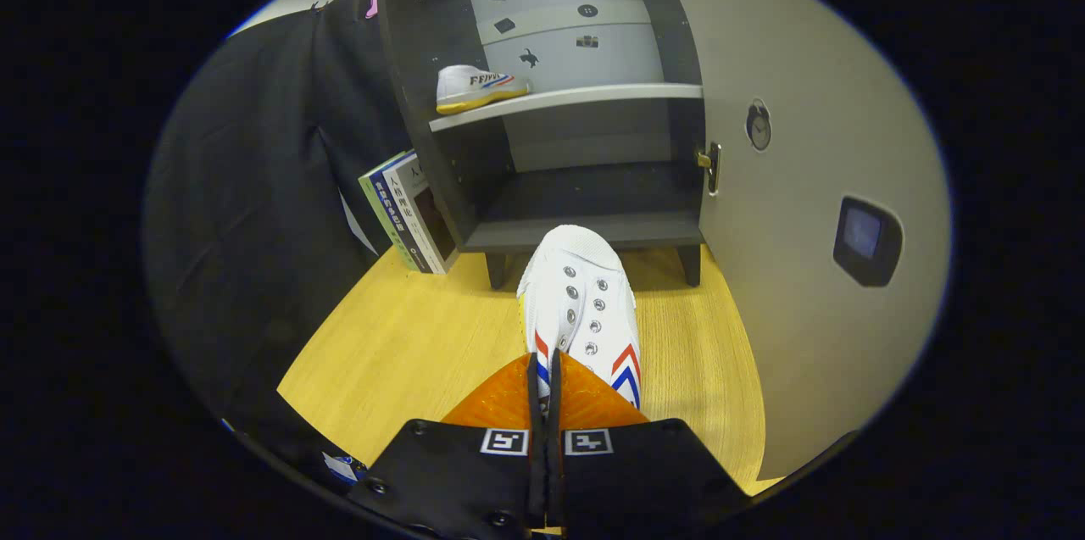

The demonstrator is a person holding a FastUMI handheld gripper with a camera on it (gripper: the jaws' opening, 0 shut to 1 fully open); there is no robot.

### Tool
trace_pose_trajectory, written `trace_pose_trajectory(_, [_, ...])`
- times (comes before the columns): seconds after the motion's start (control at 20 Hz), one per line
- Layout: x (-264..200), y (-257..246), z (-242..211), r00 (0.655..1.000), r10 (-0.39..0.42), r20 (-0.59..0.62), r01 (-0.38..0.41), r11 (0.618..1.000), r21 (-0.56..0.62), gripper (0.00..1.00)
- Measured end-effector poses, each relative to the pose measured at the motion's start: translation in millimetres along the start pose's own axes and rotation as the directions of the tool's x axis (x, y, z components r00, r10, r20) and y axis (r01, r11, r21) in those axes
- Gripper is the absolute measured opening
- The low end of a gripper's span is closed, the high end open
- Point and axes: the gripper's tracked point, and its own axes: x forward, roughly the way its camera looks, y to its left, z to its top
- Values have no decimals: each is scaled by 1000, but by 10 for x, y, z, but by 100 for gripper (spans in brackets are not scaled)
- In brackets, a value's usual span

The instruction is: Open the shoe cabinet door, grab the shoes and put them into the shoe cabinet, then close the shoe cabinet door.

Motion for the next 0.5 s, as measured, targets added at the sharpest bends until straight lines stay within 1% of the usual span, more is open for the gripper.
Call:
trace_pose_trajectory(0.3, [29,155,646,995,29,98,-26,999,-29,2])
trace_pose_trajectory(0.5, [98,184,1111,987,29,158,-24,999,-37,1])
